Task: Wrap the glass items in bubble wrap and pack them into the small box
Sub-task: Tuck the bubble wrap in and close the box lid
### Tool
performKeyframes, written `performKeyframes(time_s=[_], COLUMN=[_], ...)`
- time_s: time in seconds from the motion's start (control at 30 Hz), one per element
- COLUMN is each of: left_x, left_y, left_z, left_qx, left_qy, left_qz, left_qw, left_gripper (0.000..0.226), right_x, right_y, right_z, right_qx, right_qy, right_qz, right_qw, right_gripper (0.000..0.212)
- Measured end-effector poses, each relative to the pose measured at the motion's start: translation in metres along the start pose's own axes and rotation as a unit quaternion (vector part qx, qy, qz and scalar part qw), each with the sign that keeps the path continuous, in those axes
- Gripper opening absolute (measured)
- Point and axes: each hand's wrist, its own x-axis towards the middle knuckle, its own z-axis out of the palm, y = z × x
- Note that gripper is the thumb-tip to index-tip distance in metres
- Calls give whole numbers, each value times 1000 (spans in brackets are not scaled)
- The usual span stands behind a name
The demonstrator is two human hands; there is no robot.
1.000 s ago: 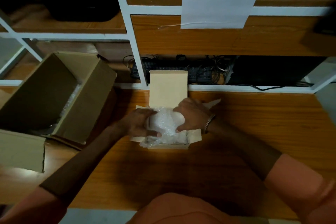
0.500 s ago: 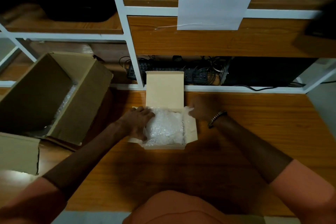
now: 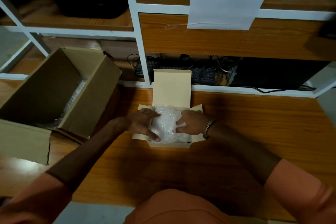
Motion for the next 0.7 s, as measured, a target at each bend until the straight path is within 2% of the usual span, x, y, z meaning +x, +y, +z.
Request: performKeyframes(time_s=[0.07, 0.13, 0.23, 0.3, 0.47, 0.53, 0.63, 0.7], left_x=[-1, 3, 7, 7, 13, 15, 17, 21], left_y=[1, -3, -14, -19, -15, -13, -7, -1], left_z=[3, 12, 16, 13, 15, 20, 26, 31], left_qx=[10, 32, 16, 4, 27, 17, 14, 19], left_qy=[2, 27, 55, 73, 111, 137, 154, 159], left_qz=[6, 11, 33, 45, 39, 32, 9, -11], left_qw=[1000, 999, 998, 996, 993, 990, 988, 987], left_gripper=[134, 135, 121, 114, 105, 100, 103, 107], right_x=[1, 1, -2, -4, -2, 1, 10, 15], right_y=[4, 5, 8, 12, 16, 20, 26, 22], right_z=[-1, -1, -4, -11, -17, -11, 5, 9], right_qx=[1, -8, 4, 28, 88, 87, 32, 29], right_qy=[-3, -17, -80, -122, -171, -156, -93, -51], right_qz=[6, 16, 30, 33, -3, 6, -10, -4], right_qw=[1000, 1000, 996, 992, 981, 984, 995, 998], right_gripper=[48, 63, 93, 102, 57, 56, 72, 66])
